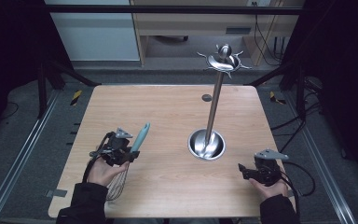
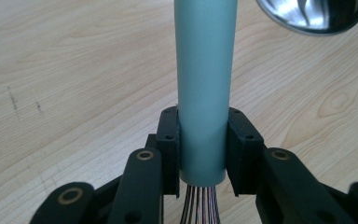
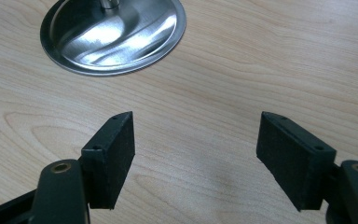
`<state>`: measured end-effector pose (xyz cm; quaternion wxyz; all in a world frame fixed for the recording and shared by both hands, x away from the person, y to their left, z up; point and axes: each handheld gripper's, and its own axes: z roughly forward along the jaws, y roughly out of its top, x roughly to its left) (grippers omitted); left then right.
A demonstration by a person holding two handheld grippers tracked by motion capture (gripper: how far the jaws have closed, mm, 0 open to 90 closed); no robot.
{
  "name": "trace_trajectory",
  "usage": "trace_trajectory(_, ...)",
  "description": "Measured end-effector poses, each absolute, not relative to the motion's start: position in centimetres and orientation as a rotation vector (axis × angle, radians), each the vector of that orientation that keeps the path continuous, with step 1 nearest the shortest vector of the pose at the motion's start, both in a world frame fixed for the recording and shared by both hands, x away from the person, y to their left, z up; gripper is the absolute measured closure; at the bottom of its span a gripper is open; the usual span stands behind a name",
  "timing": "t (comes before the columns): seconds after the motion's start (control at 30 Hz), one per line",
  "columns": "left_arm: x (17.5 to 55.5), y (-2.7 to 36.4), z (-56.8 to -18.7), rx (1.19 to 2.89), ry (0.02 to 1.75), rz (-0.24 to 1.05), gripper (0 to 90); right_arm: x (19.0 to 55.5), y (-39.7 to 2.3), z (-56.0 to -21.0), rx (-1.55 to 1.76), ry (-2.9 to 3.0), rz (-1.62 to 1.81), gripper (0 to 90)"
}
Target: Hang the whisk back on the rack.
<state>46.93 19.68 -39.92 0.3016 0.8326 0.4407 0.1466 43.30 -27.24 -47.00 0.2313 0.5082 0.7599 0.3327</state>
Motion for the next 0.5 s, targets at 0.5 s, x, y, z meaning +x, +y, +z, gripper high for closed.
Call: trace_trajectory(0.5,44.9,21.1,-38.8,2.081,1.118,0.459,69.1,43.1,-27.2,-46.8,1.382,2.074,0.934,27.1)
